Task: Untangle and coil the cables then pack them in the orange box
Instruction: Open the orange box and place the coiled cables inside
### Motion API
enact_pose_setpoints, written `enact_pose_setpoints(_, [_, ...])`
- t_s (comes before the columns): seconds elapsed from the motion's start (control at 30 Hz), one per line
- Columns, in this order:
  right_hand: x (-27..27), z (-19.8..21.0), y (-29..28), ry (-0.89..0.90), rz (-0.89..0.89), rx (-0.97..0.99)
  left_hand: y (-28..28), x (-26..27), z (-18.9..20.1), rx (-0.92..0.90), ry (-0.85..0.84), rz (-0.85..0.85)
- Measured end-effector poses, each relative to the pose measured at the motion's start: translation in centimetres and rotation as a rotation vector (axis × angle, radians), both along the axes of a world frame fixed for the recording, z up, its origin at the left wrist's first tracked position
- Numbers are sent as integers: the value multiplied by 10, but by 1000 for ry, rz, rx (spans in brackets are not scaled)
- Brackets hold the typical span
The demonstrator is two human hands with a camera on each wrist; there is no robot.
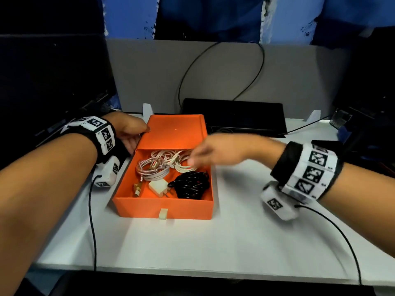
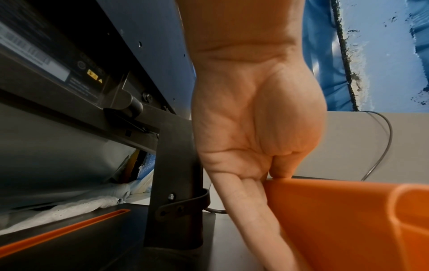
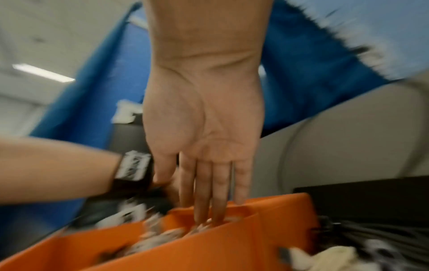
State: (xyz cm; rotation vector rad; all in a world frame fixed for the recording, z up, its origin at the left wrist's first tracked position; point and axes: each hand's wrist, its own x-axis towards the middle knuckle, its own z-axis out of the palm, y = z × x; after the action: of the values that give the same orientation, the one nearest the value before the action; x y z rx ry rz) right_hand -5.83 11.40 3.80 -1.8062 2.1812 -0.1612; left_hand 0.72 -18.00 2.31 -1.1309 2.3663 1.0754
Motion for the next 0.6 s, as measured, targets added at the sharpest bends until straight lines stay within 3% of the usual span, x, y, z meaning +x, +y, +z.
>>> enact_pose_setpoints(0.03, [-20, 6, -2, -42, -102, -165, 0, 0, 0, -6, 0, -2])
enact_pose_setpoints(0.1, [-66, 2, -9, 68, -335, -331, 1, 1, 0, -9, 2, -4])
enact_pose_setpoints(0.2, [-130, -31, -15, 227, -571, -28, 2, 0, -1, -14, 1, -6])
enact_pose_setpoints(0.3, [-153, -54, -19, 199, -569, 197, 2, -1, -3, -22, -9, -6])
enact_pose_setpoints(0.5, [-165, -65, -16, 251, -553, 109, 0, 0, -6, -25, 1, -11])
enact_pose_setpoints(0.6, [-180, -68, 0, 89, -611, -47, 2, 1, -5, -30, 12, -16])
